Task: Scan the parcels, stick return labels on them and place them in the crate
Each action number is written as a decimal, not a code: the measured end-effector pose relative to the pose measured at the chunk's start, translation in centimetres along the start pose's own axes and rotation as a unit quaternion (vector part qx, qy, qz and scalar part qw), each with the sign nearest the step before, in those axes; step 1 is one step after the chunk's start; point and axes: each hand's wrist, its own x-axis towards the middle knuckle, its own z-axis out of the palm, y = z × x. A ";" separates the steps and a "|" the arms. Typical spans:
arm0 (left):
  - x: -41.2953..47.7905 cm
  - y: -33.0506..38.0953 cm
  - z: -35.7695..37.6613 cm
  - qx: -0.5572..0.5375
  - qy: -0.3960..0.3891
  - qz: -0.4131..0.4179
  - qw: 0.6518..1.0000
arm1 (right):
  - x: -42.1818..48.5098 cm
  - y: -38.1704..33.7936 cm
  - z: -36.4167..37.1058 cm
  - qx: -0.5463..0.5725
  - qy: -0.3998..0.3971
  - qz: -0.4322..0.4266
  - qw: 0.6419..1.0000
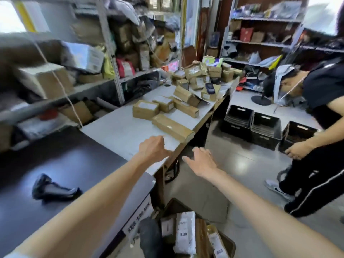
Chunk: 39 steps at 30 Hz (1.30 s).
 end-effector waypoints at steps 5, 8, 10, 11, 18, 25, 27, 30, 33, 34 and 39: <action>-9.5 -9.4 -2.8 -0.030 0.068 -0.154 0.985 | -2.6 -10.7 2.7 -0.025 -0.051 -0.185 0.981; -17.6 -15.7 -4.1 -0.037 0.098 -0.258 0.960 | -6.1 -18.5 5.1 -0.032 -0.086 -0.276 0.957; -23.6 -19.6 -4.6 -0.042 0.120 -0.328 0.936 | -9.3 -23.6 7.1 -0.039 -0.103 -0.333 0.936; -26.6 -21.5 -4.7 -0.042 0.129 -0.360 0.923 | -11.1 -26.0 8.1 -0.040 -0.109 -0.361 0.925; -47.7 -30.9 -4.0 -0.079 0.169 -0.545 0.818 | -26.3 -40.8 14.9 -0.037 -0.175 -0.526 0.831; -66.3 -36.0 -1.5 -0.099 0.187 -0.667 0.714 | -42.3 -50.6 21.4 -0.040 -0.232 -0.641 0.731; -69.4 -37.0 -1.0 -0.106 0.191 -0.679 0.701 | -45.3 -52.1 22.9 -0.043 -0.243 -0.656 0.713; -72.1 -38.7 -0.1 -0.111 0.185 -0.691 0.690 | -47.9 -53.8 25.0 -0.046 -0.262 -0.661 0.701; -72.9 -40.7 0.6 -0.115 0.172 -0.705 0.679 | -48.7 -54.9 26.8 -0.065 -0.270 -0.664 0.695; -73.0 -41.1 0.9 -0.118 0.169 -0.708 0.676 | -48.8 -55.1 27.1 -0.072 -0.270 -0.667 0.691; -72.9 -46.5 1.6 -0.139 0.159 -0.724 0.657 | -48.1 -59.9 30.3 -0.087 -0.283 -0.668 0.682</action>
